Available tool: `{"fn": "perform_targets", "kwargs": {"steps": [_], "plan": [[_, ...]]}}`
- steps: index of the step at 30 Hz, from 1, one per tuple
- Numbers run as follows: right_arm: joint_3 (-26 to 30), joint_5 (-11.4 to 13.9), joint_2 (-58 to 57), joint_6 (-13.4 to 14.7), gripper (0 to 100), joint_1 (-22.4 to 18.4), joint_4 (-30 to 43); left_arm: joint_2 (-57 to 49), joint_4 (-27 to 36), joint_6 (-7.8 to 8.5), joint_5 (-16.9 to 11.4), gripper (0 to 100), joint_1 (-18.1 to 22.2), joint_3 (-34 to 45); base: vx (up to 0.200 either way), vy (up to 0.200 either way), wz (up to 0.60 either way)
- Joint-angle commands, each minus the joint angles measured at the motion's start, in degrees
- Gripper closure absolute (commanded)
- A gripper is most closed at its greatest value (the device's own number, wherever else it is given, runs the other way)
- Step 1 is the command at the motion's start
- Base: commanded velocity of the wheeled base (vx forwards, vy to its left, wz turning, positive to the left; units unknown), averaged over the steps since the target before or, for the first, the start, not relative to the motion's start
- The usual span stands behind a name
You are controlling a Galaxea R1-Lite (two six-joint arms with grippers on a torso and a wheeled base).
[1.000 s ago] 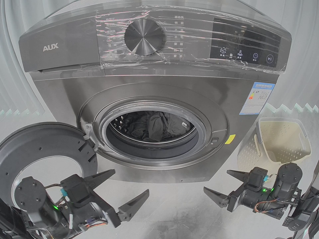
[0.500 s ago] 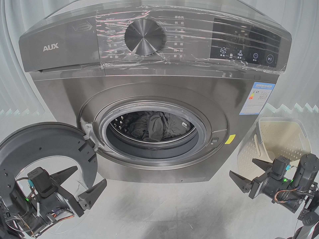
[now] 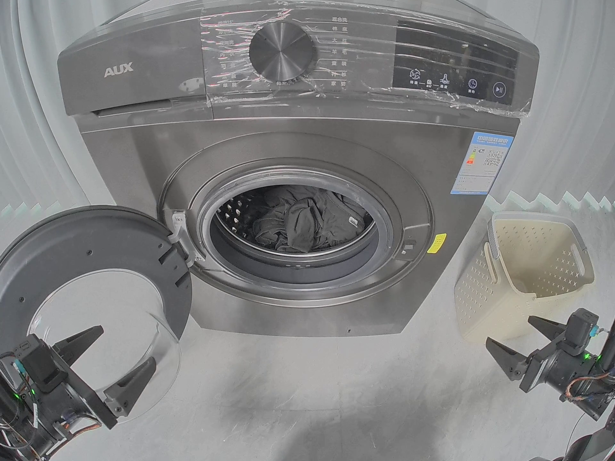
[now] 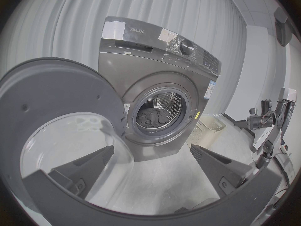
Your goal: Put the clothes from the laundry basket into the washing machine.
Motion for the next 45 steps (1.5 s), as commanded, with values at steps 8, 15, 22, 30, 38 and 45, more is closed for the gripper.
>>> {"fn": "perform_targets", "kwargs": {"steps": [8,15,22,30,38,45], "plan": [[0.99,-1.79,-17.63,0.24,0,-4.14,7.63,-18.99,14.47,2.53,0.12,0,4.07,0.9,-0.2,0.0,0.0],[0.99,-1.0,-33.62,-0.99,0,-9.41,23.63,-37.8,32.23,3.5,0.65,0,6.8,0.46,0.0,0.0,0.0],[0.99,3.83,-44.87,-8.11,0,-20.58,29.69,-44.21,35.13,3.67,0.03,0,15.06,0.9,0.0,0.0,0.0],[0.64,10.51,-61.49,-9.6,0,-28.05,43.75,-49.22,42.16,3.32,0.65,0,20.24,0.99,0.0,0.0,0.0],[-0.07,14.55,-70.01,-9.43,0,-32.88,53.51,-49.4,41.98,9.48,1.53,0,29.38,0.99,0.0,0.0,0.0],[0.37,10.95,-70.01,-9.78,0,-32.88,52.37,-53.27,42.07,9.74,2.58,0,34.22,0.99,0.0,0.0,0.0]]}}
